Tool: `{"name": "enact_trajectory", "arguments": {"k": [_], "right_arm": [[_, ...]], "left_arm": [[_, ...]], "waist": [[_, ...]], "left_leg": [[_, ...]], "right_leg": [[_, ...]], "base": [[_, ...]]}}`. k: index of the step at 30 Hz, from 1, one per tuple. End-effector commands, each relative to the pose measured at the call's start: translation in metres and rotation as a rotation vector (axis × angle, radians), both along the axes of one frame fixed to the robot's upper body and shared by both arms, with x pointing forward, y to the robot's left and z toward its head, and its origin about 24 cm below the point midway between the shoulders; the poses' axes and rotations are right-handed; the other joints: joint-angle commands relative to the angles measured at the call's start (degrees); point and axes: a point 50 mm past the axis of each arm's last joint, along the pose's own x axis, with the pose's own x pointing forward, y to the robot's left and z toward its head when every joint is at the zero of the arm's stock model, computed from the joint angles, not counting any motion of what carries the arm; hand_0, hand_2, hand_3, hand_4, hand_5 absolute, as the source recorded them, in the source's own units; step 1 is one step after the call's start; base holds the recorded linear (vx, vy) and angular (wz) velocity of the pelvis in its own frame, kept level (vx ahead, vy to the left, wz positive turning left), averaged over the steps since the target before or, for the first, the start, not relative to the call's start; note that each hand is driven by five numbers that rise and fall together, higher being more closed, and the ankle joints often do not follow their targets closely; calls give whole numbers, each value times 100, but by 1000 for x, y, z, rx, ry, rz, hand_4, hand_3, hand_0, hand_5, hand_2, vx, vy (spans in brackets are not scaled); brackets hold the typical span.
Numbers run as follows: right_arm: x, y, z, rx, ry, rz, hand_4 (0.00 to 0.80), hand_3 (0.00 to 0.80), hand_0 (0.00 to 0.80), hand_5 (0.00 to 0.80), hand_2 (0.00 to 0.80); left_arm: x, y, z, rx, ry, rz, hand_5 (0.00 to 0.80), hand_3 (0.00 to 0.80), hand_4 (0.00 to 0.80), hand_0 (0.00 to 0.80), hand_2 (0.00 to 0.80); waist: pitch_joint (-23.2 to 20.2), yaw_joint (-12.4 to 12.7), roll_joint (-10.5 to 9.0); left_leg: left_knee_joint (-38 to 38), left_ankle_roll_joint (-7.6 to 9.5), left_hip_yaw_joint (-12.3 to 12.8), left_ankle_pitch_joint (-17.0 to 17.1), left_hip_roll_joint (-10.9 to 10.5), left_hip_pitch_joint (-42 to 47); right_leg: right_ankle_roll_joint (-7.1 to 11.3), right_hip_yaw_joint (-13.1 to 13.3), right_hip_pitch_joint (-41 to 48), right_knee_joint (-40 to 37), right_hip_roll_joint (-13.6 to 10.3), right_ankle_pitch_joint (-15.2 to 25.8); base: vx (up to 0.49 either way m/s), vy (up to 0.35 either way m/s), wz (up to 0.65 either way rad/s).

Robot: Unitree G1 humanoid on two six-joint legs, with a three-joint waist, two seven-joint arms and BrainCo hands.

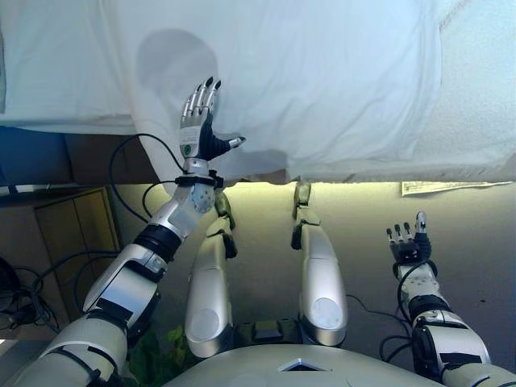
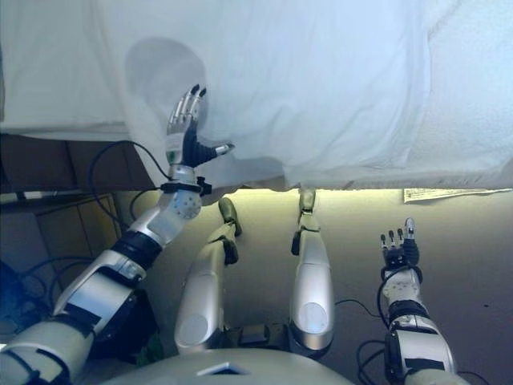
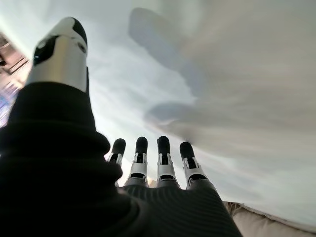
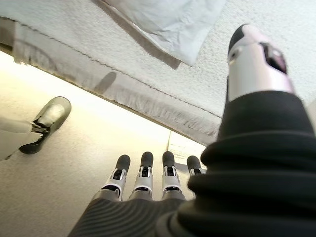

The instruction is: Make the bed neatly

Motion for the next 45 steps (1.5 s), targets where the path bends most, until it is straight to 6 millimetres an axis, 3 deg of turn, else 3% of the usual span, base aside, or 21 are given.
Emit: {"name": "enact_trajectory", "arguments": {"k": [1, 7, 17, 21, 25, 27, 32, 45], "right_arm": [[-3, -25, 17, -71, -80, -85, 0, 0, 0, 0, 0], [1, -5, 16, -103, -122, -31, 0, 0, 0, 0, 0], [9, 13, 22, -115, -193, 11, 0, 0, 0, 0, 0], [5, 19, 20, -119, -200, 10, 0, 0, 0, 0, 0], [17, 21, 35, -137, -239, 1, 0, 0, 0, 0, 0], [22, 25, 40, -148, -249, 9, 0, 0, 0, 0, 0], [25, 36, 45, -159, -275, 23, 0, 0, 0, 0, 0], [21, 36, 44, -145, -294, 15, 0, 0, 0, 0, 0]], "left_arm": [[8, 17, -1, 104, 19, 142, 0, 0, 0, 0, 0], [6, 28, -17, 144, 63, 239, 0, 0, 0, 0, 0], [10, 42, -9, 230, -14, 362, 0, 0, 0, 0, 0], [9, 41, -14, 257, 44, 349, 0, 0, 0, 0, 0], [13, 29, -20, 270, 116, 339, 0, 0, 0, 0, 0], [13, 26, -24, 269, 141, 336, 800, 800, 800, 800, 800], [14, 23, -20, 250, 124, 317, 800, 800, 800, 800, 800], [12, 29, -17, 179, 109, 298, 800, 800, 800, 800, 800]], "waist": [[91, -21, -93], [91, -139, -152], [91, -177, -224], [91, -212, -250], [91, -291, -177], [91, -305, -160], [91, -327, -164], [91, -274, -120]], "left_leg": [[627, -256, -326, 87, 145, -619], [624, -222, -240, 105, 121, -746], [811, -194, -241, 97, 190, -1129], [960, -205, -259, -131, 209, -1113], [1033, -187, -223, -112, 174, -1272], [1111, -163, -223, -135, 171, -1360], [1078, -141, -195, -121, 185, -1410], [835, -165, -205, -7, 155, -1158]], "right_leg": [[481, -79, 13, 339, -438, -51], [478, 55, -225, 381, -414, -21], [429, 93, -677, 593, -412, -28], [447, 157, -702, 785, -349, -218], [383, 249, -947, 963, -344, -264], [364, 293, -1058, 1042, -332, -275], [366, 322, -1149, 1078, -288, -282], [380, 239, -938, 988, -317, -256]], "base": [[-25, 33, 3], [-2, 49, -1], [9, -2, 1], [44, -18, 2], [-11, 52, 3], [-6, 21, 2], [0, 0, 0], [0, 0, 0]]}}
